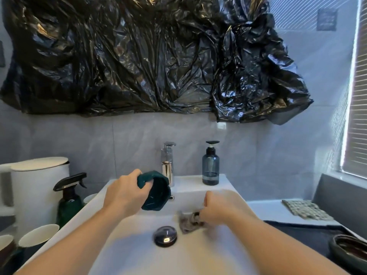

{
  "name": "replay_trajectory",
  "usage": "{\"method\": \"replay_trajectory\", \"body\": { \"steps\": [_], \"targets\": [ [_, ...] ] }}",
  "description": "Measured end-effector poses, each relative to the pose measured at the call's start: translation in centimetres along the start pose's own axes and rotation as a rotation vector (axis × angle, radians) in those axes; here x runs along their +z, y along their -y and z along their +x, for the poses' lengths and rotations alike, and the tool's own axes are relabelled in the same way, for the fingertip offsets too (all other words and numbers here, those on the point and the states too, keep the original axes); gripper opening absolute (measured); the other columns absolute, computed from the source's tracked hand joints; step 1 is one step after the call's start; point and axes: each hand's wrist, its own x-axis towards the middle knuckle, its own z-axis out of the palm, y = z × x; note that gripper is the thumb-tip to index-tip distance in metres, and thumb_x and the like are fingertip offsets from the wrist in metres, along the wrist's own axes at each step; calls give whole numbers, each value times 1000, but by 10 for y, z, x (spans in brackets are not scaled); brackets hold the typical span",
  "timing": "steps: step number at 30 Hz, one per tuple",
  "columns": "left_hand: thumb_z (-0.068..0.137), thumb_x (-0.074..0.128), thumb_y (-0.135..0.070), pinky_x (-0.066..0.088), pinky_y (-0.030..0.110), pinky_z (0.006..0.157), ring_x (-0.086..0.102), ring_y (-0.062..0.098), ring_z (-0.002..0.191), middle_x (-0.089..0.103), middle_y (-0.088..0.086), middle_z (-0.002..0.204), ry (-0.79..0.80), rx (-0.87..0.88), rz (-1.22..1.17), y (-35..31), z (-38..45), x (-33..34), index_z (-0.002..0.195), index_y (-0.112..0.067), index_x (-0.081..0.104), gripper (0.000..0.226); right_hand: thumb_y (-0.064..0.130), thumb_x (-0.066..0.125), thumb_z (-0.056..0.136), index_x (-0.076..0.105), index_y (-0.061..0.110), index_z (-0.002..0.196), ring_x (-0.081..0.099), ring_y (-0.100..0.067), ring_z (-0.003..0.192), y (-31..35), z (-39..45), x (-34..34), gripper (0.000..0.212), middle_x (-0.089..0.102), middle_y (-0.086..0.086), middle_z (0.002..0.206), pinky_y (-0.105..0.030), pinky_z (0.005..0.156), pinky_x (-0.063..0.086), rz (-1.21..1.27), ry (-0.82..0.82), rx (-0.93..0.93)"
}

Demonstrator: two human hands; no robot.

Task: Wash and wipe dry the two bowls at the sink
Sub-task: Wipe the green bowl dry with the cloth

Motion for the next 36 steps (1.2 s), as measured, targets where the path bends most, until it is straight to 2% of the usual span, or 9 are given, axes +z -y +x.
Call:
{"method": "replay_trajectory", "body": {
  "steps": [4, 8, 11, 17, 21, 23, 26, 32, 36],
  "targets": [
    [100, 51, -57, 47, 39, 68, 60, 31, 79, 65, 1, 79, -39, -139, -119, -15, 2, 23, 86, -24, 54, 36, 35, 66, 84, 42, 32, 148, 56, -23, 120, 13, 8, 15, 68, 54, 1, 145, -34, 100, 49, 294, 297, -92],
    [101, 51, -56, 48, 38, 70, 62, 28, 83, 67, -3, 86, -15, -138, -135, -9, -6, 39, 94, -29, 59, 28, 65, 65, 84, 32, 38, 157, 38, -31, 141, 20, 16, 34, 85, 37, -3, 155, -43, 114, 38, 230, 303, -125],
    [101, 52, -56, 44, 37, 69, 61, 29, 84, 68, -3, 88, -20, -136, -101, -2, -7, 37, 95, -31, 59, 27, 68, 55, 90, 51, 30, 142, 41, -36, 126, 32, 13, 40, 64, 42, -11, 138, -46, 105, 42, 1, 285, -186],
    [103, 51, -53, 50, 37, 66, 60, 23, 76, 65, -2, 81, -64, -178, -168, 3, -10, 27, 90, -26, 56, 31, 14, 52, 99, 55, 20, 110, 59, -25, 111, 40, 16, 41, 14, 57, -3, 126, -39, 95, 52, 313, 198, -228],
    [103, 51, -54, 53, 37, 68, 61, 22, 77, 65, -2, 81, -62, -179, -189, 4, -11, 26, 91, -25, 56, 31, 13, 44, 98, 64, 22, 102, 62, -22, 79, 28, 16, 24, 22, 64, 5, 89, -35, 58, 57, 568, 100, -102],
    [103, 51, -54, 53, 37, 69, 61, 23, 77, 65, -1, 82, -56, -171, -200, 2, -11, 27, 91, -25, 56, 32, 25, 46, 93, 69, 22, 82, 64, -23, 71, 24, 14, 15, 26, 68, 4, 77, -36, 59, 58, 525, 7, -84],
    [102, 52, -54, 47, 37, 67, 61, 26, 80, 66, 0, 83, -41, -167, -209, -2, -12, 29, 90, -24, 56, 33, 43, 49, 87, 47, 16, 54, 45, -20, 53, 24, 12, 12, 43, 48, 3, 51, -31, 53, 40, 443, -112, -91],
    [101, 52, -56, 51, 38, 76, 63, 28, 92, 69, -3, 96, 9, -159, -237, -6, -12, 35, 104, -29, 65, 30, 49, 39, 106, 50, 18, 58, 52, -20, 54, 31, 14, 8, 58, 56, -1, 57, -30, 55, 43, 338, -168, -130],
    [92, 52, -63, 58, 37, 68, 70, 31, 79, 72, 2, 90, 122, -249, -369, -9, -10, 42, 90, -24, 68, 42, 44, 38, 107, 45, 18, 54, 48, -20, 52, 31, 15, 2, 60, 52, 0, 55, -31, 52, 40, 407, -252, -143]
  ]
}}
